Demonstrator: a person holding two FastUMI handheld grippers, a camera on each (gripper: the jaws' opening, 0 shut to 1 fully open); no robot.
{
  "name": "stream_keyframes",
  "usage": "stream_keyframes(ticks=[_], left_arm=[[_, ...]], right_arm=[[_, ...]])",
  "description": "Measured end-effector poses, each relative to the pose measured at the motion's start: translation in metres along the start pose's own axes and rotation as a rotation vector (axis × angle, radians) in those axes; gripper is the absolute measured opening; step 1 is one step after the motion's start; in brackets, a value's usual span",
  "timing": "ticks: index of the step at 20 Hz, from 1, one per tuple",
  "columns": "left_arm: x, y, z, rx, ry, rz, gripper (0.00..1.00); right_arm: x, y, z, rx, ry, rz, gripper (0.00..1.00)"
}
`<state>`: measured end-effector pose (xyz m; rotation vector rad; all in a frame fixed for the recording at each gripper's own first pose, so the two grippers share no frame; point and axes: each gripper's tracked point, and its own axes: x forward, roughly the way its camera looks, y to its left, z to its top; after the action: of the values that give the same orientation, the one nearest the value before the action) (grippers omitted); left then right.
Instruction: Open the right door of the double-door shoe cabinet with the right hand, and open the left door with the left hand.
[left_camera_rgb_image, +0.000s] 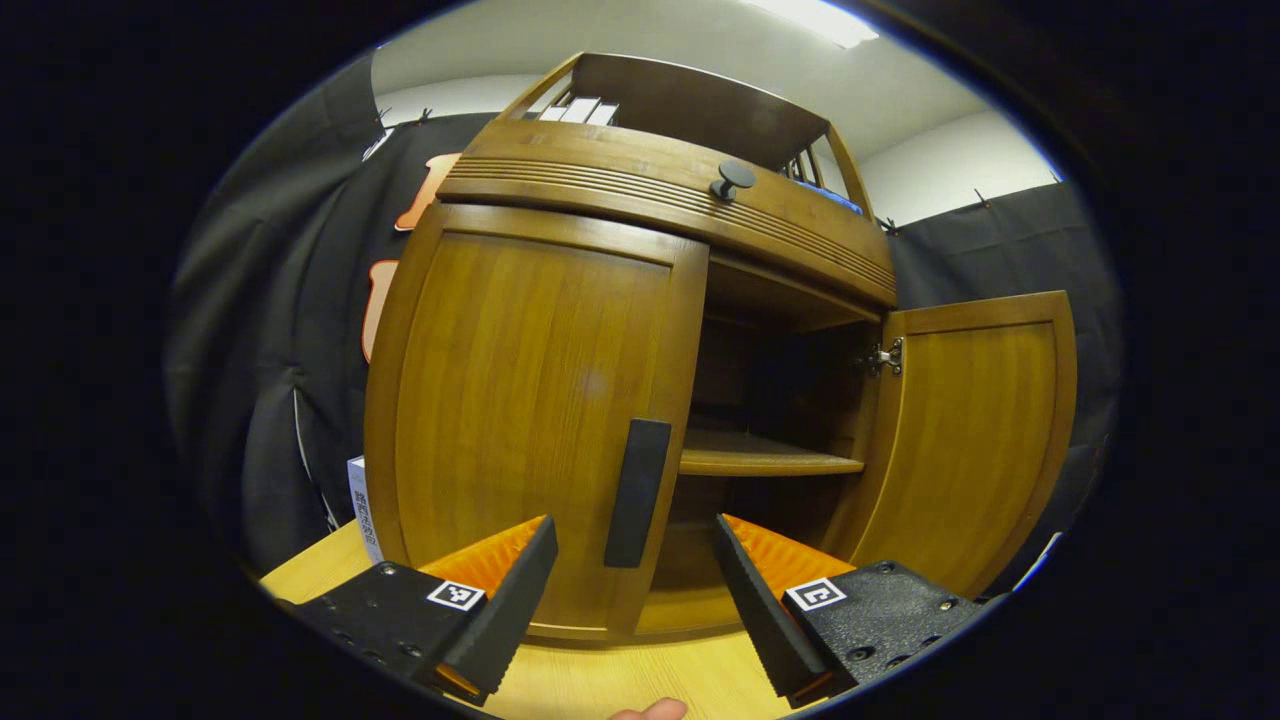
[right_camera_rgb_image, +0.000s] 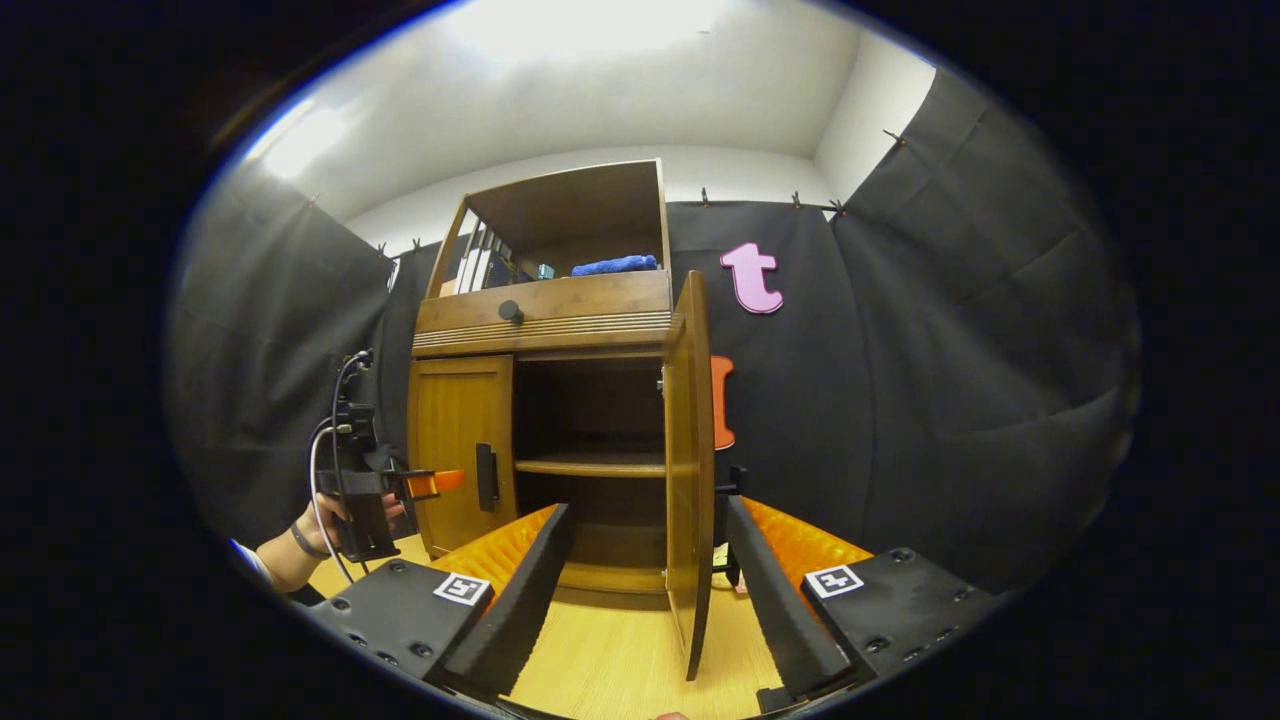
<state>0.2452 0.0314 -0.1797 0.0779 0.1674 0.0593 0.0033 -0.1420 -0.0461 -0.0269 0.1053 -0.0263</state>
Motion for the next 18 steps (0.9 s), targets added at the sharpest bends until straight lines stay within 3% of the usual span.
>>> stream_keyframes(ticks=[2,4,7,11,12,13,14,17,18], left_arm=[[0.018,0.003,0.004,0.029,-0.017,0.03,0.92],[0.034,0.005,0.01,0.079,-0.049,0.06,0.98],[0.059,0.005,0.005,0.128,-0.042,0.083,0.95],[0.085,0.009,-0.025,0.092,0.036,0.097,0.92],[0.09,0.01,-0.032,0.088,0.051,0.1,0.92],[0.091,0.014,-0.038,0.082,0.065,0.111,0.95],[0.086,0.013,-0.04,0.085,0.081,0.124,0.92],[0.091,0.012,-0.035,0.106,0.037,0.128,0.91],[0.091,0.011,-0.036,0.097,0.033,0.128,0.91]], right_arm=[[-0.004,0.001,0.0,-0.012,0.003,-0.004,0.93],[-0.008,0.004,-0.001,-0.015,0.007,-0.004,0.93],[-0.014,0.006,-0.004,-0.023,0.015,-0.006,0.93],[-0.018,0.01,-0.004,-0.009,0.014,0.001,0.93],[-0.019,0.009,-0.005,-0.009,0.015,-0.002,0.99],[-0.019,0.008,-0.006,-0.012,0.017,-0.006,0.93],[-0.02,0.007,-0.005,-0.015,0.018,-0.012,0.99],[-0.018,0.002,-0.006,-0.023,0.017,-0.026,0.99],[-0.016,0.003,-0.008,-0.02,0.02,-0.024,0.93]])
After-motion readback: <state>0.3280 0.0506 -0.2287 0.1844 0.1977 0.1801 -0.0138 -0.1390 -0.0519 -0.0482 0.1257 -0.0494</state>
